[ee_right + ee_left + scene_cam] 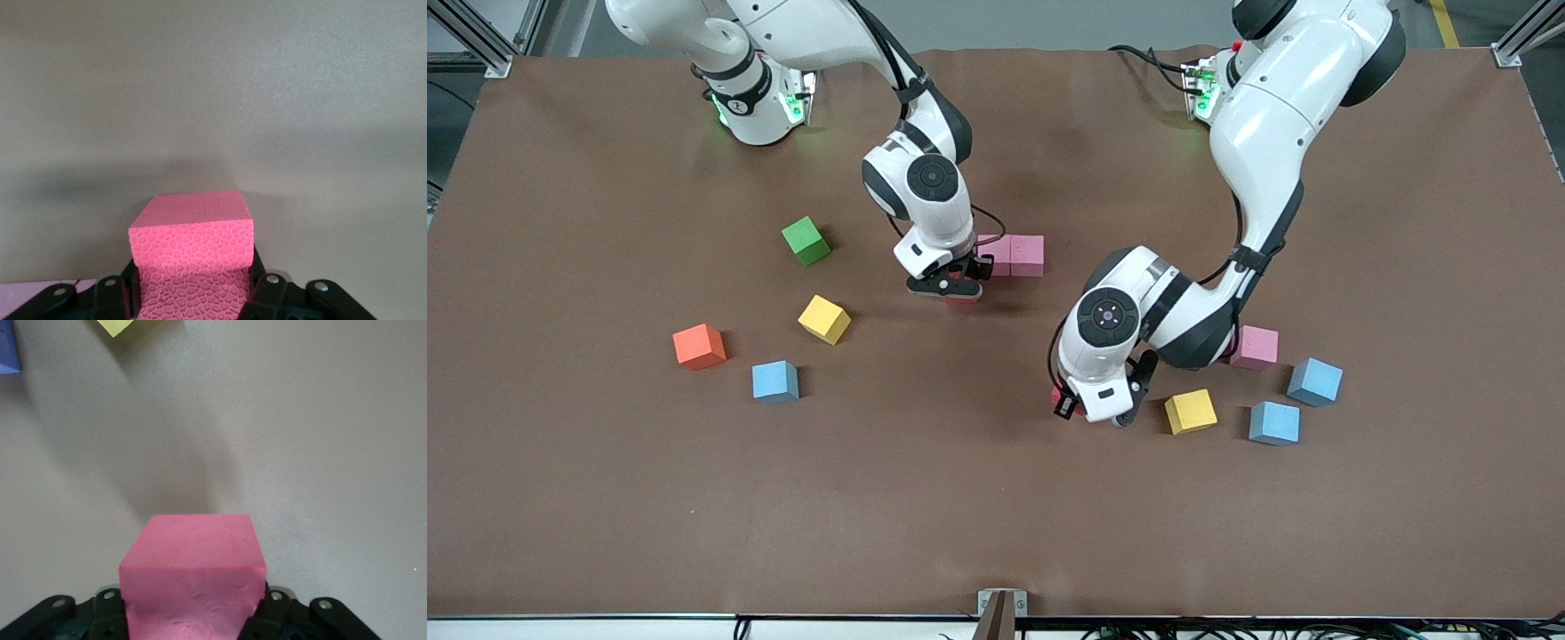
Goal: Arrange 11 blocks into digit 3
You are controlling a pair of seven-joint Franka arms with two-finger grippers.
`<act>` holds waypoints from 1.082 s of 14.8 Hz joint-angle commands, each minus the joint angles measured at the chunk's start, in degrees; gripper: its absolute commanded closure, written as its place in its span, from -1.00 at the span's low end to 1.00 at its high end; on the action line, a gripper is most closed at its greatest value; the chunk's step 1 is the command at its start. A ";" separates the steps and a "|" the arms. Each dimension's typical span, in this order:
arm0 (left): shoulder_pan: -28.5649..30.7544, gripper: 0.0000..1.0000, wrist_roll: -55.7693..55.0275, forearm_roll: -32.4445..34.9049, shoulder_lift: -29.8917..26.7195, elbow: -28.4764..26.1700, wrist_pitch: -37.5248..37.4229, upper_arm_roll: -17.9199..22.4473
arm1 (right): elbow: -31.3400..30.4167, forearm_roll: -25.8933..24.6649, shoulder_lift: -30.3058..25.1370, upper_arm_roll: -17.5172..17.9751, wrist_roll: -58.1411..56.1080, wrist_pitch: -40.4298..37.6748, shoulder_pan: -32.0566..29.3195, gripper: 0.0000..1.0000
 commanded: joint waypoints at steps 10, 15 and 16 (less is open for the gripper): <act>-0.10 0.13 0.04 1.05 -0.90 -0.32 0.07 0.24 | -0.79 0.73 0.18 -0.39 0.62 1.11 0.97 0.84; -0.19 0.13 0.04 1.05 -0.81 -0.32 0.07 0.24 | -0.71 0.73 0.09 -0.39 0.53 0.93 0.88 0.67; -0.19 0.13 0.04 1.05 -0.81 -0.32 0.07 0.24 | -0.62 0.73 0.09 -0.39 0.53 0.93 0.88 0.63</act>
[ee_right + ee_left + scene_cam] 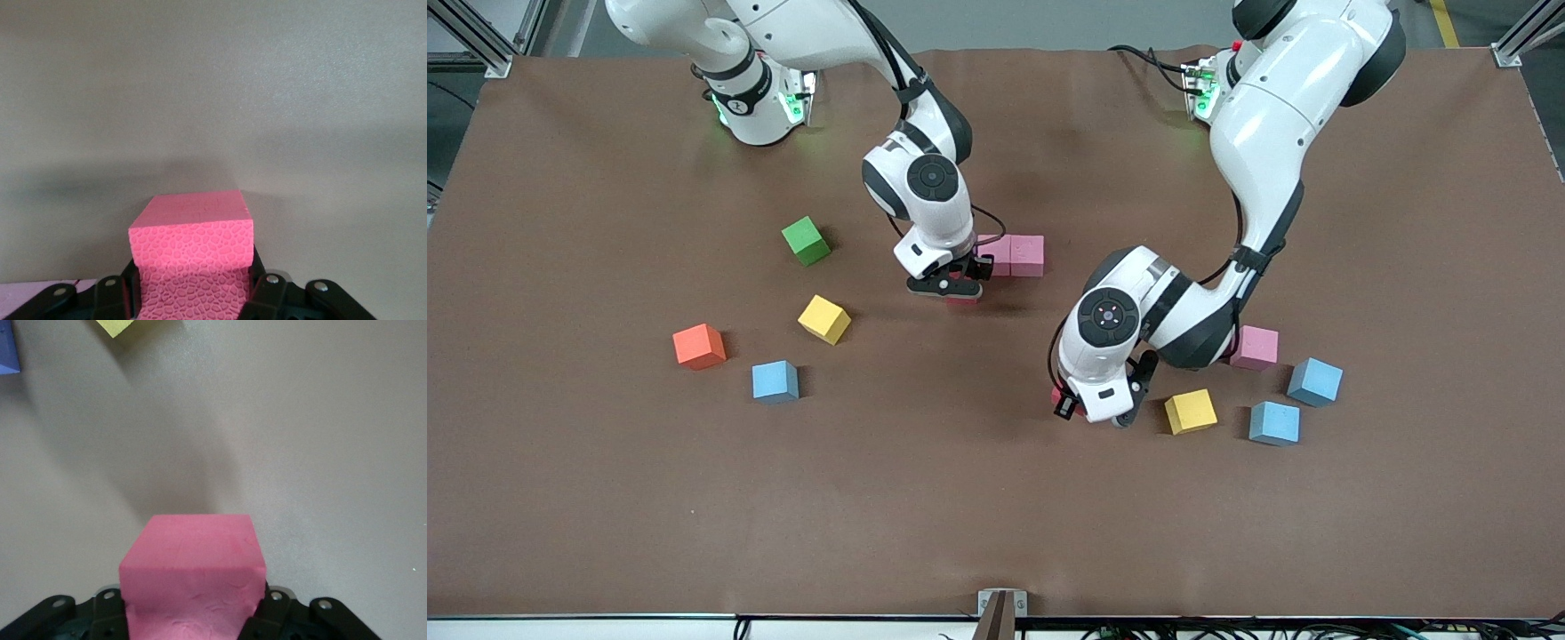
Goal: Arrange 11 blocks into digit 3
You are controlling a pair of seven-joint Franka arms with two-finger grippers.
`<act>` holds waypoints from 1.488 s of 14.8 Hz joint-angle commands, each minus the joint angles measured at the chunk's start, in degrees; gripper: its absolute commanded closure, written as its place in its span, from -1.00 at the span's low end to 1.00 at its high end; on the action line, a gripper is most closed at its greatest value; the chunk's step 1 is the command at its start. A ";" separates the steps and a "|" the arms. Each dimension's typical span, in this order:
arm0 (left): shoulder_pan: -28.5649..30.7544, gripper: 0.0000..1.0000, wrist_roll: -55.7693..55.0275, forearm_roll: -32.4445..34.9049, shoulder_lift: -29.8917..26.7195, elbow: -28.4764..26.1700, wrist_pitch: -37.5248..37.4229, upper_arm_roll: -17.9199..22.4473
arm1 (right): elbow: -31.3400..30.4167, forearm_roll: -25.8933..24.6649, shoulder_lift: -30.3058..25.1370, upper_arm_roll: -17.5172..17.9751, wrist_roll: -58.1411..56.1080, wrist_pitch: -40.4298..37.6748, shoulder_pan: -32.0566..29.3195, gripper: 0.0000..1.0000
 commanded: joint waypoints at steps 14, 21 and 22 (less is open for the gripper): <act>0.06 0.13 0.04 1.05 -0.81 -0.37 0.07 0.24 | 0.18 0.55 0.07 -0.56 0.09 0.64 0.26 -1.00; 0.15 0.13 0.04 1.13 -0.81 -0.37 0.07 0.24 | -0.17 -0.06 -0.19 -0.65 -2.19 -0.50 0.26 -1.00; 0.15 0.13 0.04 1.05 -0.81 -0.37 0.07 0.24 | -0.17 -0.15 -0.37 -0.74 -2.28 -1.03 0.26 -1.00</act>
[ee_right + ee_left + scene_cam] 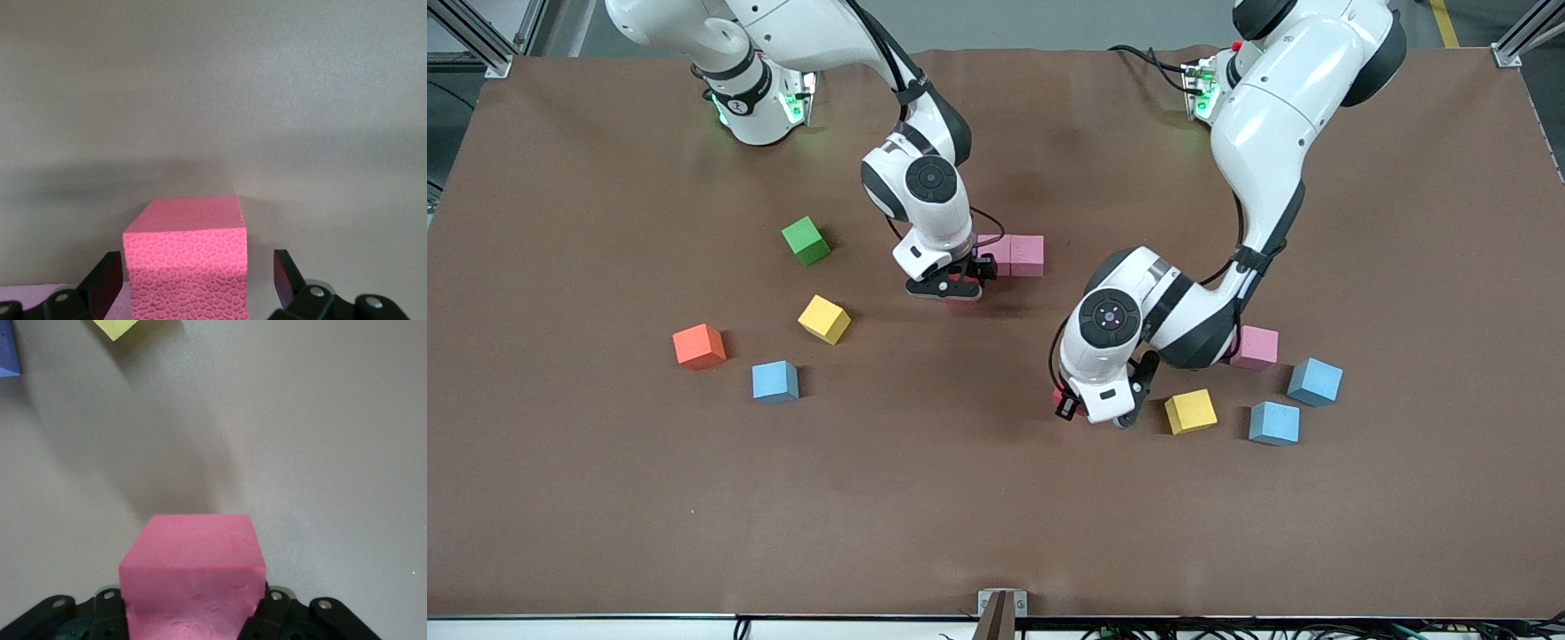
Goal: Arrange 11 blocks into digit 3
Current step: 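Open the right gripper and raise it off the red block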
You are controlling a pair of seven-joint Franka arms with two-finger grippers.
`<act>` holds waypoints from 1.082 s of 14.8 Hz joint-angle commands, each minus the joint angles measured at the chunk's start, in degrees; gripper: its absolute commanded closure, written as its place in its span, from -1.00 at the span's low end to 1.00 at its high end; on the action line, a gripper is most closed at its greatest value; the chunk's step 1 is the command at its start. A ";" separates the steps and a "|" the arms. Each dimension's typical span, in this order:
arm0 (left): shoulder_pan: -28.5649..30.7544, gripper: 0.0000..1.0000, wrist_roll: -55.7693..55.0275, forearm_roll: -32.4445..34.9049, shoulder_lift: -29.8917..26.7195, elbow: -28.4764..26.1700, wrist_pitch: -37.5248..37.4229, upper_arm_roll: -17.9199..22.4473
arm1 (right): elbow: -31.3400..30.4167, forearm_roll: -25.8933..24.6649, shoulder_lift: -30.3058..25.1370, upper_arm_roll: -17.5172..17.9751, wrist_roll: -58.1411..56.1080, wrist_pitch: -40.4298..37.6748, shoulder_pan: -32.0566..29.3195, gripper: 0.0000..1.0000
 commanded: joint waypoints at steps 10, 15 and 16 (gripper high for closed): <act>-0.04 0.13 0.04 1.13 -0.81 -0.37 0.07 0.13 | -0.31 -0.60 -1.10 -0.39 -2.10 -2.84 0.43 -1.00; -0.22 0.13 0.04 1.14 -0.81 -0.37 0.07 0.21 | -0.31 -0.69 -1.10 -0.39 -2.10 -2.92 0.43 -1.00; -0.22 0.13 0.04 1.05 -0.81 -0.37 0.07 0.21 | -0.31 -0.69 -1.10 -0.39 -2.10 -2.93 0.43 -1.00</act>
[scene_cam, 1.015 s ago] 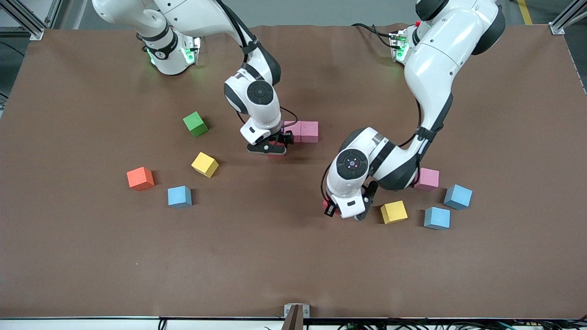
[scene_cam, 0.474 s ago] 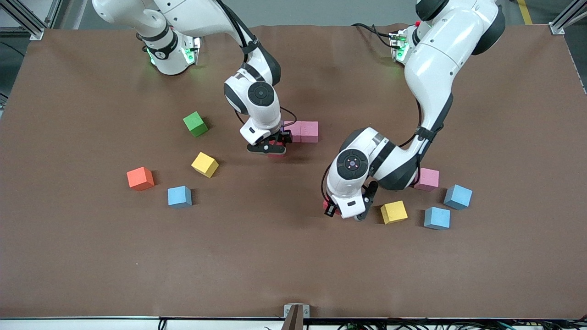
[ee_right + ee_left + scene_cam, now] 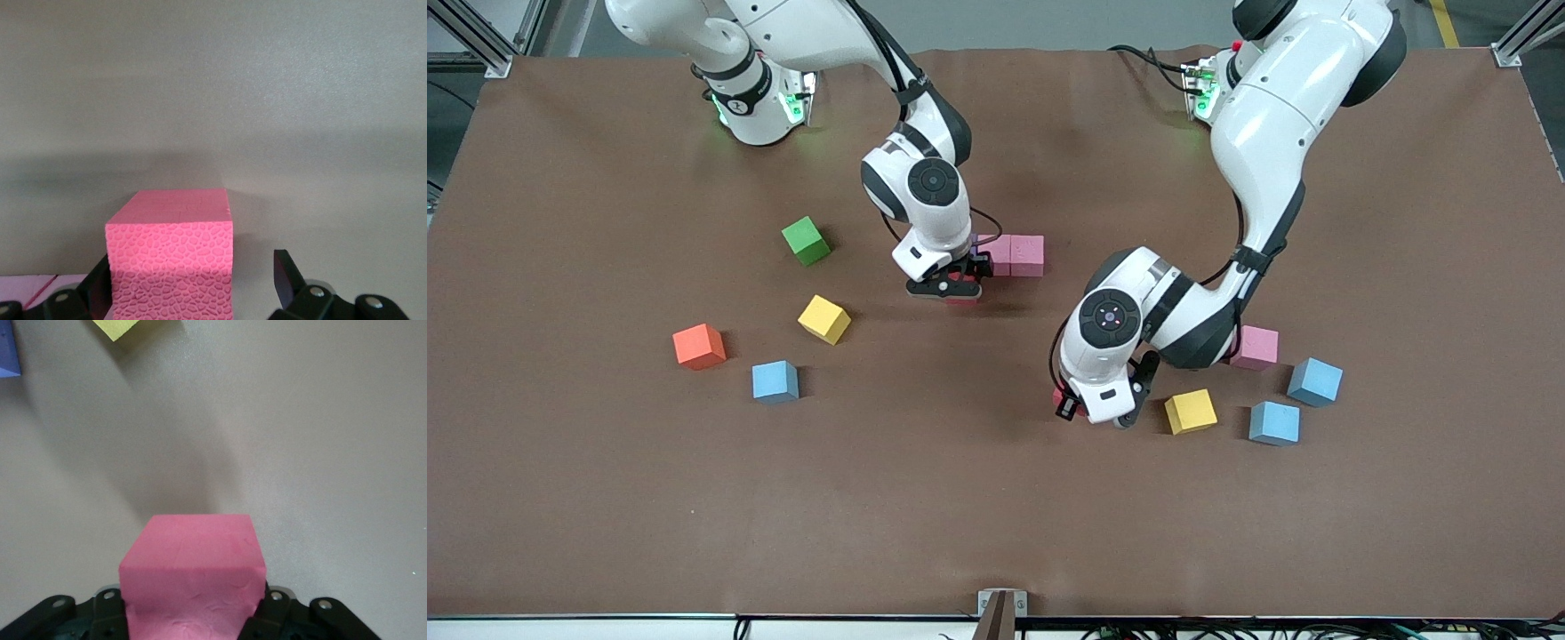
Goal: Arrange 11 blocks into digit 3
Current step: 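Open the right gripper and raise it off the red block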
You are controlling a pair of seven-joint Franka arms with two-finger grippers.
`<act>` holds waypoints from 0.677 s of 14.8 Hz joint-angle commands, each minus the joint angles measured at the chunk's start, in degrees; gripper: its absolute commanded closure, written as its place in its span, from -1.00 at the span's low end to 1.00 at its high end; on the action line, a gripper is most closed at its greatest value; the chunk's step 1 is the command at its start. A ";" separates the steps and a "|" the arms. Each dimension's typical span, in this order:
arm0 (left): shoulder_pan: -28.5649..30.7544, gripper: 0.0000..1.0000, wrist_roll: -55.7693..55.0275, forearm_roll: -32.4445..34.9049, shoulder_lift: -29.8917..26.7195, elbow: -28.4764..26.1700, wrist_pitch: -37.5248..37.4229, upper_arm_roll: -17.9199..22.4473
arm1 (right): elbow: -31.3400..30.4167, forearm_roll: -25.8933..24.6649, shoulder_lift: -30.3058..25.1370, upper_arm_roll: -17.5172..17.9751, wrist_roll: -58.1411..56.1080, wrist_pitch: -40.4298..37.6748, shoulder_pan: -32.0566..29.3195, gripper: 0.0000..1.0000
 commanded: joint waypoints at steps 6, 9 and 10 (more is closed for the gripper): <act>-0.26 0.13 0.04 1.13 -0.81 -0.37 0.07 0.17 | -0.53 -0.56 -1.16 -0.41 -0.41 -1.51 0.43 -1.00; -0.26 0.13 0.04 1.05 -0.81 -0.37 0.07 0.17 | -0.53 -0.56 -1.16 -0.41 -0.33 -1.51 0.43 -1.00; -0.26 0.13 0.04 1.13 -0.81 -0.37 0.07 0.17 | -0.44 -0.56 -1.24 -0.32 -0.15 -1.51 0.43 -1.00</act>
